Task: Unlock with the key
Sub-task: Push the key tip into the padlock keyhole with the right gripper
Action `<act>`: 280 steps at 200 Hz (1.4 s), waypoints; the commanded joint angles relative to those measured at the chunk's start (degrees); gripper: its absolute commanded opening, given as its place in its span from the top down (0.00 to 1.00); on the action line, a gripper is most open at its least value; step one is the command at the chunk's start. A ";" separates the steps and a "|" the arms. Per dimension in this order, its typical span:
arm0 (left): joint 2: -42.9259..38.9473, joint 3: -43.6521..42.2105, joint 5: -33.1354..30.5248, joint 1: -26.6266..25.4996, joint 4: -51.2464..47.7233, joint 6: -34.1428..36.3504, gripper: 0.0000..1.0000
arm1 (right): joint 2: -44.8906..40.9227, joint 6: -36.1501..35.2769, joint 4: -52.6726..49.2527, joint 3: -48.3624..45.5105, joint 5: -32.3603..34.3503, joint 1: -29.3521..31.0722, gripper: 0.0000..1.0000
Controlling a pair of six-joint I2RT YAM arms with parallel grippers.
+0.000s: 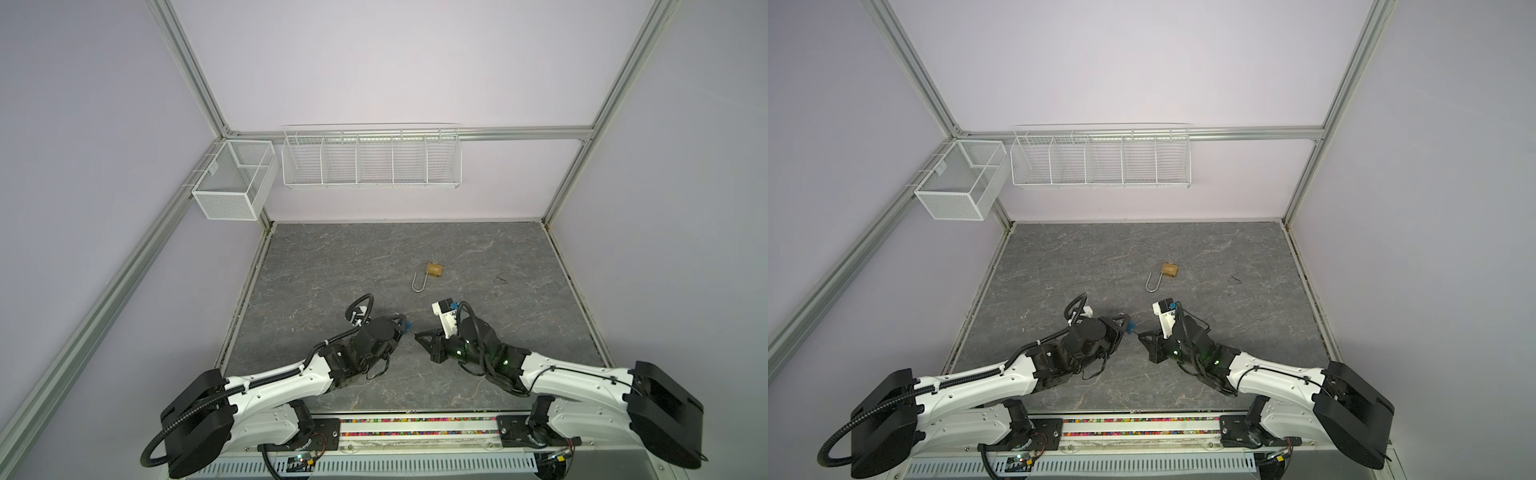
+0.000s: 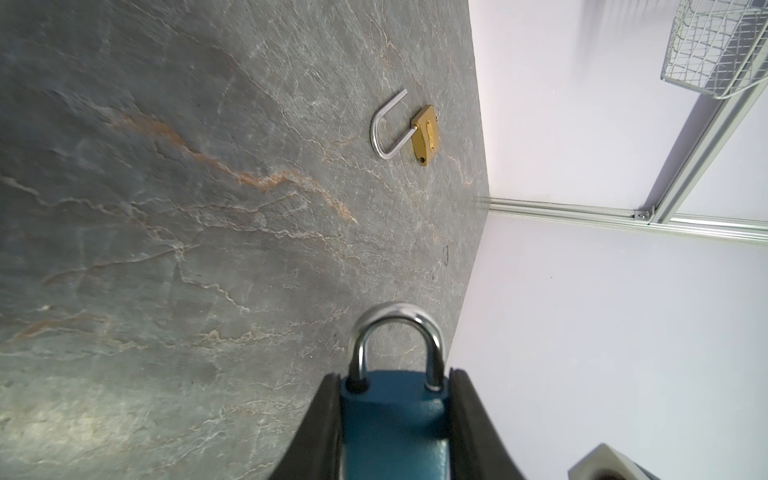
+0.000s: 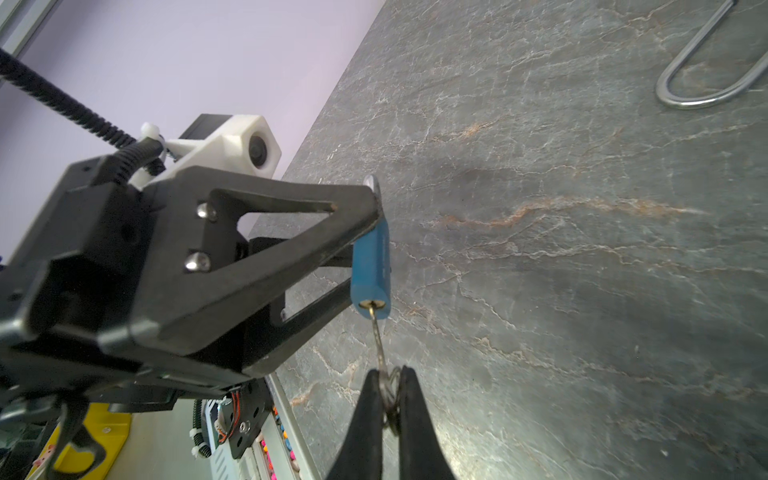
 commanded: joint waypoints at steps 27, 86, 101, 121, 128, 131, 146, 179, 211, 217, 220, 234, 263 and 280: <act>-0.16 0.97 -2.72 -1.49 3.93 -1.43 1.00 | 0.13 1.89 -2.50 1.71 4.09 0.28 0.94; 0.98 -0.06 -9.37 -4.53 6.71 -2.05 1.00 | 0.15 3.95 -3.14 2.43 8.88 1.83 0.94; 1.63 -0.17 -11.11 -5.41 7.67 -2.72 1.00 | -0.10 4.27 -2.80 2.26 10.63 2.63 0.94; 2.25 -0.26 -13.01 -6.22 8.74 -3.01 1.00 | -0.79 4.79 -3.51 2.26 13.18 3.66 0.94; 2.38 -0.27 -13.32 -6.39 9.21 -2.93 1.00 | -1.22 4.96 -3.90 2.18 14.38 4.01 0.94; 2.46 -0.21 -13.47 -6.41 9.35 -2.93 1.00 | -1.44 5.12 -4.08 2.17 14.98 4.24 0.94; 2.84 0.15 -13.66 -6.52 9.04 -2.88 1.00 | -2.37 5.61 -4.03 1.67 16.80 4.69 0.94; 4.01 0.26 -13.83 -6.77 9.60 -2.86 1.00 | -3.24 5.88 -5.17 2.09 17.71 4.79 0.94; 4.47 0.11 -14.19 -7.01 9.51 -3.10 1.00 | -3.26 6.03 -5.22 1.99 17.55 4.91 0.94; 4.39 0.22 -14.37 -7.03 9.36 -3.10 1.00 | -3.36 5.95 -5.47 2.03 17.62 4.98 0.94; 4.35 0.22 -14.39 -7.03 9.18 -3.06 1.00 | -3.44 5.88 -5.50 2.00 17.70 4.94 0.94; 3.77 0.19 -14.90 -7.03 8.09 -2.93 1.00 | -3.95 5.70 -6.02 1.99 17.96 5.03 0.94; 2.63 0.09 -15.70 -7.03 6.45 -2.75 1.00 | -4.86 5.18 -7.02 2.07 18.59 5.03 0.94; 2.06 -0.40 -16.41 -7.03 6.29 -2.90 1.00 | -5.04 5.08 -7.06 2.17 18.41 4.96 0.94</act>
